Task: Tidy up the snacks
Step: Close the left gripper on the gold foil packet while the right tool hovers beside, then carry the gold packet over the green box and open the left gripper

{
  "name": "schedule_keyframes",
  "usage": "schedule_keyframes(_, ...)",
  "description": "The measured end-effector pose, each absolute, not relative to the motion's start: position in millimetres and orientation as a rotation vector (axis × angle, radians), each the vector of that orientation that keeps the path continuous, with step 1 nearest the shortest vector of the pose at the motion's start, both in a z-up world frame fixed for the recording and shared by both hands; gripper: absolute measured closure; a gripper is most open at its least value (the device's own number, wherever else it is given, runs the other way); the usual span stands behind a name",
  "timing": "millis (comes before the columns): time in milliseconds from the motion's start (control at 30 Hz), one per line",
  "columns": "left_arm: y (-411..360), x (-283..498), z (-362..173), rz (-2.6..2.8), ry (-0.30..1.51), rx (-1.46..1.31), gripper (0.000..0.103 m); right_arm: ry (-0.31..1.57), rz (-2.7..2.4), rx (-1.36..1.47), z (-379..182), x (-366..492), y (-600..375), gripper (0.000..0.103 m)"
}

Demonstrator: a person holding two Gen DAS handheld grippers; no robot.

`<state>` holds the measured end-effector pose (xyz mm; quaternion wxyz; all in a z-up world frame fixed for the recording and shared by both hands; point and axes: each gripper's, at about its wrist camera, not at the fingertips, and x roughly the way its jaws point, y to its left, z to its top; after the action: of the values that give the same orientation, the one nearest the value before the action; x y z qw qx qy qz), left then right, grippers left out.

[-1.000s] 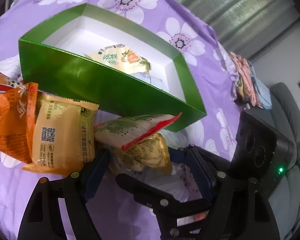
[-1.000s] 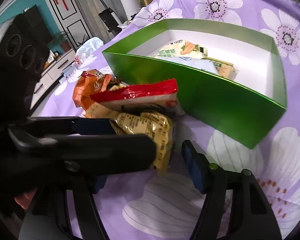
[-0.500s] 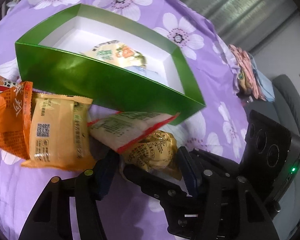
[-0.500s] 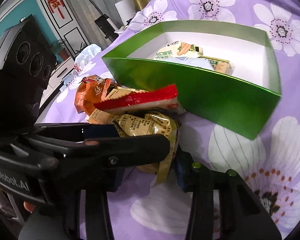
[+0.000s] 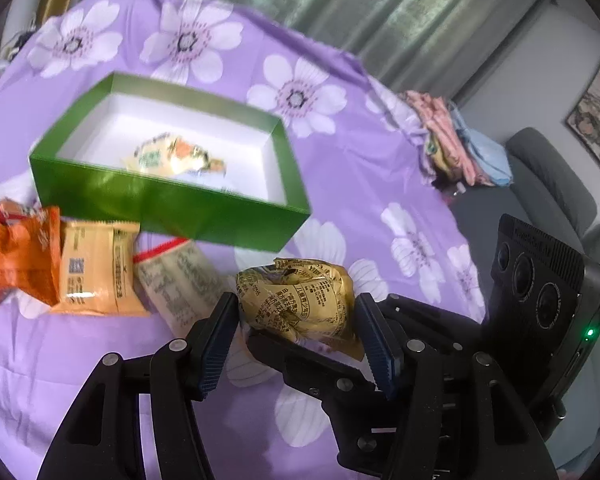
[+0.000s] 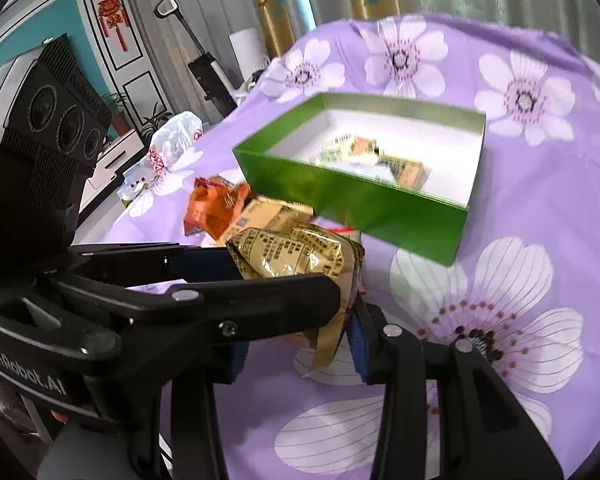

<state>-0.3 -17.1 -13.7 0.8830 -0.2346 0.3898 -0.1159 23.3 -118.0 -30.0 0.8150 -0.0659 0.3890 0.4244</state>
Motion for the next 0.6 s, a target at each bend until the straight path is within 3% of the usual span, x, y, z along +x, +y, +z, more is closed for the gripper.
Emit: schedule_keyframes(600, 6.5, -2.6, 32.6, -0.235, 0.677, -0.461, 0.043, 0.692, 0.922, -0.167, 16.2, 27.1, -95.7, 0.061)
